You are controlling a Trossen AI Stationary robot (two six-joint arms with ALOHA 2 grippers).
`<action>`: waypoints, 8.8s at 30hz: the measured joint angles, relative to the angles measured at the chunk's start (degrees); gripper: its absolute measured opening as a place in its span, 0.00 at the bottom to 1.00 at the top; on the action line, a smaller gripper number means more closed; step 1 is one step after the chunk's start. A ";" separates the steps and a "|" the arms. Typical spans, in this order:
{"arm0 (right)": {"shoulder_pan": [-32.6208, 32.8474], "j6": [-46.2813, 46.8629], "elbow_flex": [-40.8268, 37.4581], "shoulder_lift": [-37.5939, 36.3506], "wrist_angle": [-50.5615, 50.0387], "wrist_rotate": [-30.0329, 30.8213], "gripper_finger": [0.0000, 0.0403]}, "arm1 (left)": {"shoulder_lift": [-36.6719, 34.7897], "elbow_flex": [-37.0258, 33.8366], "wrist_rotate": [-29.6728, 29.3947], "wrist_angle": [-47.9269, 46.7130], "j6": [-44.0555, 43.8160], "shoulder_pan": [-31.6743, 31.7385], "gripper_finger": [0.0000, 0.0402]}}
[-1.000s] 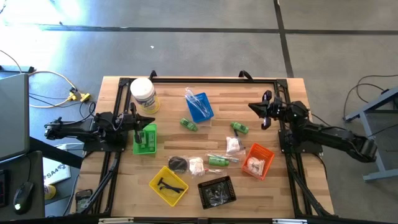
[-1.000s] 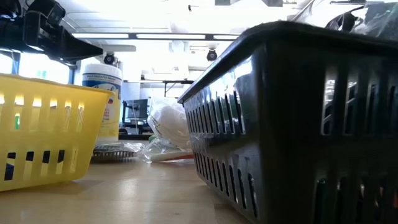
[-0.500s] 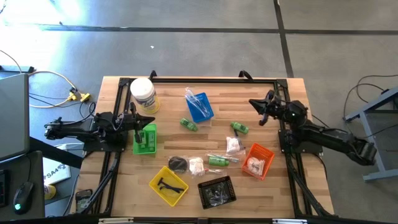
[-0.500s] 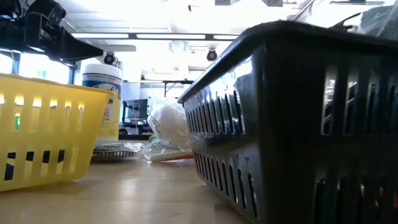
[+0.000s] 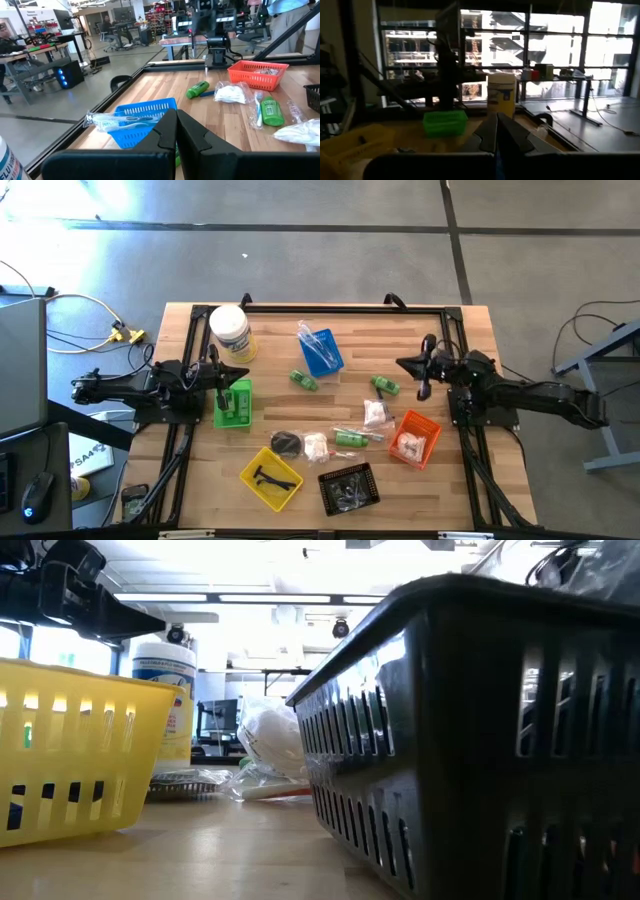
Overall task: Pick & Place Travel size toiletries
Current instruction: Put the white cotton pack into the orange bin, then put the green shampoo into the green bin
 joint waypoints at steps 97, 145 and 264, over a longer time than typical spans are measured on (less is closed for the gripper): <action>1.31 6.03 -0.03 -15.39 -13.11 -9.80 0.01 | 81.89 36.87 23.02 1.35 20.43 -7.33 0.57; 1.35 8.20 -0.03 -15.41 -14.13 -8.99 0.01 | 97.72 52.90 29.52 -7.52 28.55 -9.40 0.02; 6.88 13.26 -0.03 -15.02 -16.67 0.63 0.01 | 64.32 76.76 7.68 -35.79 -1.85 7.33 0.00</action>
